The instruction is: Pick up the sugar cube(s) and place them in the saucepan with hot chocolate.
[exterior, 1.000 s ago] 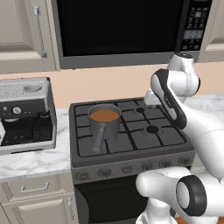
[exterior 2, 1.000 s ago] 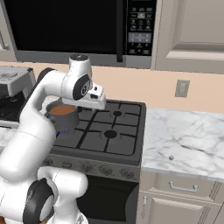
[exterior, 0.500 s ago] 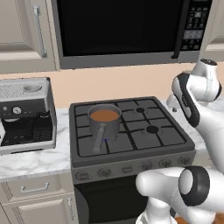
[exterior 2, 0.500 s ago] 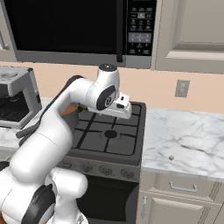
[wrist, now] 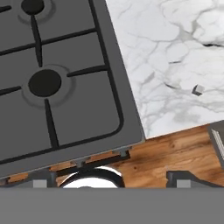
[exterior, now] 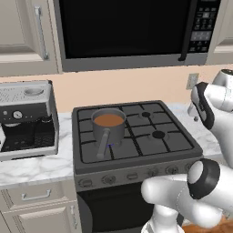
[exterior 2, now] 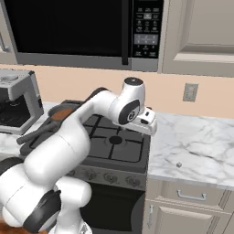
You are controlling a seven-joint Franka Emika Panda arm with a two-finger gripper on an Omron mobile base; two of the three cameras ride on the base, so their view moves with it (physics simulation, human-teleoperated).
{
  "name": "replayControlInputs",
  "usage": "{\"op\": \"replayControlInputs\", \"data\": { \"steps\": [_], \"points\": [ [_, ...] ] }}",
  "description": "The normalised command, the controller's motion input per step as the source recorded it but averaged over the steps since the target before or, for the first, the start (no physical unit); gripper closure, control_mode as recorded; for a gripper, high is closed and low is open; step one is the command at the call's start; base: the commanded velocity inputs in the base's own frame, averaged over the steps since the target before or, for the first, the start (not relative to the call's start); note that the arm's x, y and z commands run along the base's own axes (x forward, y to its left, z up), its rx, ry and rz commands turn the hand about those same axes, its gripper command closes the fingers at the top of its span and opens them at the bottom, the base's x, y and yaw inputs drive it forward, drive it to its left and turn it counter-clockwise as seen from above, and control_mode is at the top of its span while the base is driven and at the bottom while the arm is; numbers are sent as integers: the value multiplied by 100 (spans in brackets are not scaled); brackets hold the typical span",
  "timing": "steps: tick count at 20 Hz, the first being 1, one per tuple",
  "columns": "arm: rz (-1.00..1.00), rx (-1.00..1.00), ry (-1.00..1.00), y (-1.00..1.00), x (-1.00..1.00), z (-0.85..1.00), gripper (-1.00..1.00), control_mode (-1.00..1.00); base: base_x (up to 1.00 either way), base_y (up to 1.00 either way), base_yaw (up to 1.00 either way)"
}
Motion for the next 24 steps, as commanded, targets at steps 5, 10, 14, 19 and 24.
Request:
{"op": "replayControlInputs", "data": {
  "steps": [5, 10, 14, 19, 24],
  "points": [
    [-20, 3, 4, -55, 5, -25, -100, -100, 0, 0, 0],
    [-18, 4, 13, -68, 17, -28, -100, -100, 0, 0, 0],
    [-18, 0, 18, -64, 10, -27, -100, -100, 0, 0, 0],
    [-9, 5, 16, -74, 3, -28, -100, -100, 0, 0, 0],
    [0, 9, 3, -52, 0, -21, -100, -100, 0, 0, 0]
  ]
}}
